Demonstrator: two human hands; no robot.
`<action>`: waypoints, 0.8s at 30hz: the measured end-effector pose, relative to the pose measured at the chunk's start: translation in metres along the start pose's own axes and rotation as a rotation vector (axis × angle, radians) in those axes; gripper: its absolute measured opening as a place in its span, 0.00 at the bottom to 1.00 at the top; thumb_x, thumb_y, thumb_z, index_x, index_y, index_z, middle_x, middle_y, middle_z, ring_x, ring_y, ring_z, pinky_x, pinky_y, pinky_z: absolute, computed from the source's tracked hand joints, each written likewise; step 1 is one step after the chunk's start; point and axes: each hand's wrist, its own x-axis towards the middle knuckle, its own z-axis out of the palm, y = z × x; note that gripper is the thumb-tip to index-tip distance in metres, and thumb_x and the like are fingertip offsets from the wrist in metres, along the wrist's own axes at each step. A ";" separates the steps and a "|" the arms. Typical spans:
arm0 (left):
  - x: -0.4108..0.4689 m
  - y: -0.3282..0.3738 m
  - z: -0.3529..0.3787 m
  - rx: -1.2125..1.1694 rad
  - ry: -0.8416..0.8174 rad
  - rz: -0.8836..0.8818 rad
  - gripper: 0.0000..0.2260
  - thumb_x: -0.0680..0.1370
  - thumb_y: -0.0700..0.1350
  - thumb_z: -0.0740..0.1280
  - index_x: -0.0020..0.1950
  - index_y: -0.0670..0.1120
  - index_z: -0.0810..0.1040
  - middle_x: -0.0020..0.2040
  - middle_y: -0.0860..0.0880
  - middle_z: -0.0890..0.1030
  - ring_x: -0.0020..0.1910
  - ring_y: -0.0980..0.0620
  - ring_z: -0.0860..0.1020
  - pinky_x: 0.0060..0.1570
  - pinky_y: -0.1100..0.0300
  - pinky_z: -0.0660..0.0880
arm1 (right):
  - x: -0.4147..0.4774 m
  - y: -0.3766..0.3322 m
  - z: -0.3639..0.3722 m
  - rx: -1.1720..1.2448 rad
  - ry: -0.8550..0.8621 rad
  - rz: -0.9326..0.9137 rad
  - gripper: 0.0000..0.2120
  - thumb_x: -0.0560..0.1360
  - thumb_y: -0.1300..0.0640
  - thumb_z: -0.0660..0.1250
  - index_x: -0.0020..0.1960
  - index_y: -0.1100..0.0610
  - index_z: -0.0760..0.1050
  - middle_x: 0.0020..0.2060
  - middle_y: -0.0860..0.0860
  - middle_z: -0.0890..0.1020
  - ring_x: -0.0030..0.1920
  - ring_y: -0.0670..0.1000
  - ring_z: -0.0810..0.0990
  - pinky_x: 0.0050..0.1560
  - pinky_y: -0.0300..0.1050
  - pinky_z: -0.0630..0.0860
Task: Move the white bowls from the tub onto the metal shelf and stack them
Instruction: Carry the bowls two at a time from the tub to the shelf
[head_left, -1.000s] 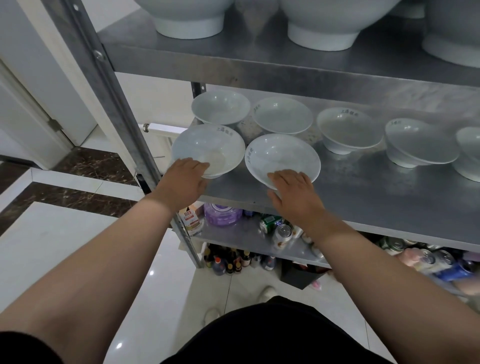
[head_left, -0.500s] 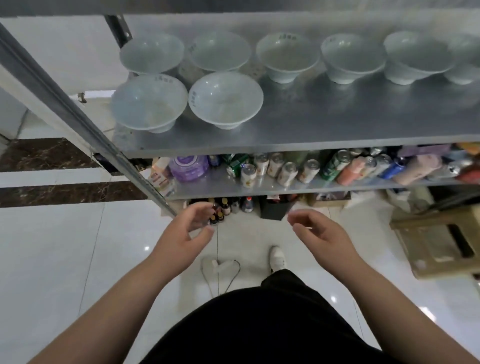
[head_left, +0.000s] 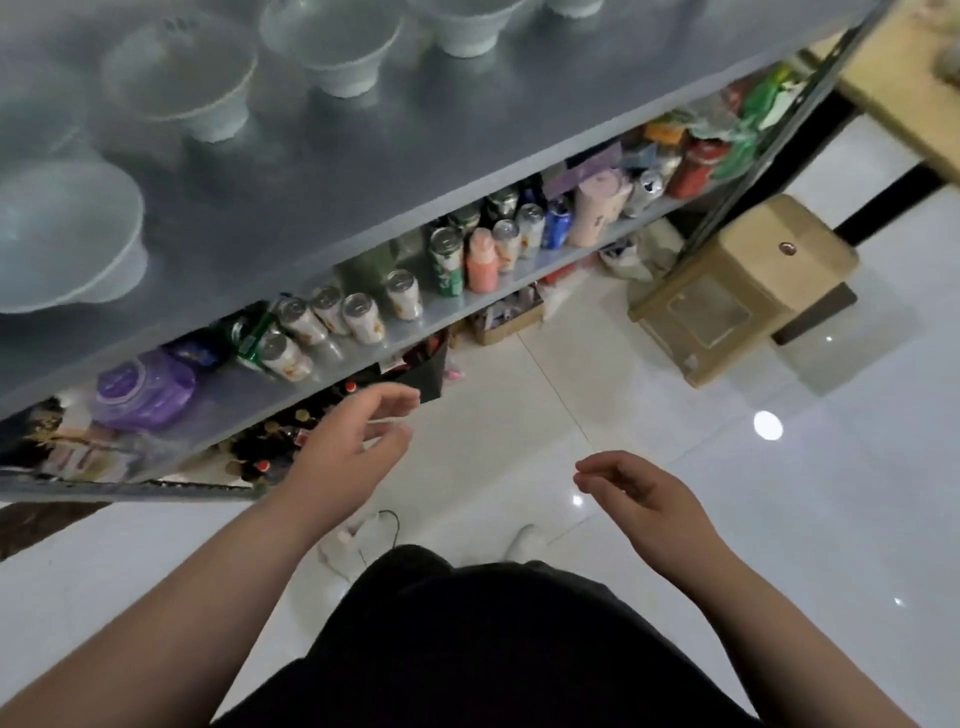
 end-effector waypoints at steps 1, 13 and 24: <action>0.013 0.009 0.015 0.005 -0.037 0.017 0.13 0.77 0.48 0.65 0.60 0.60 0.76 0.60 0.60 0.79 0.60 0.63 0.76 0.59 0.63 0.72 | 0.001 0.006 -0.013 0.010 0.033 0.013 0.05 0.78 0.53 0.68 0.50 0.44 0.81 0.47 0.38 0.84 0.48 0.36 0.80 0.45 0.25 0.71; 0.099 0.081 0.107 0.144 -0.614 0.180 0.12 0.77 0.47 0.66 0.59 0.57 0.76 0.58 0.59 0.80 0.60 0.62 0.77 0.61 0.61 0.73 | -0.023 0.026 -0.077 0.237 0.548 0.169 0.08 0.78 0.56 0.66 0.50 0.43 0.80 0.48 0.36 0.83 0.47 0.36 0.80 0.41 0.27 0.72; 0.130 0.175 0.220 0.527 -1.269 0.736 0.13 0.78 0.47 0.66 0.58 0.64 0.74 0.59 0.61 0.77 0.58 0.64 0.76 0.58 0.65 0.71 | -0.132 0.051 0.053 0.533 1.113 0.528 0.09 0.79 0.55 0.66 0.54 0.41 0.79 0.49 0.35 0.82 0.52 0.35 0.79 0.49 0.31 0.75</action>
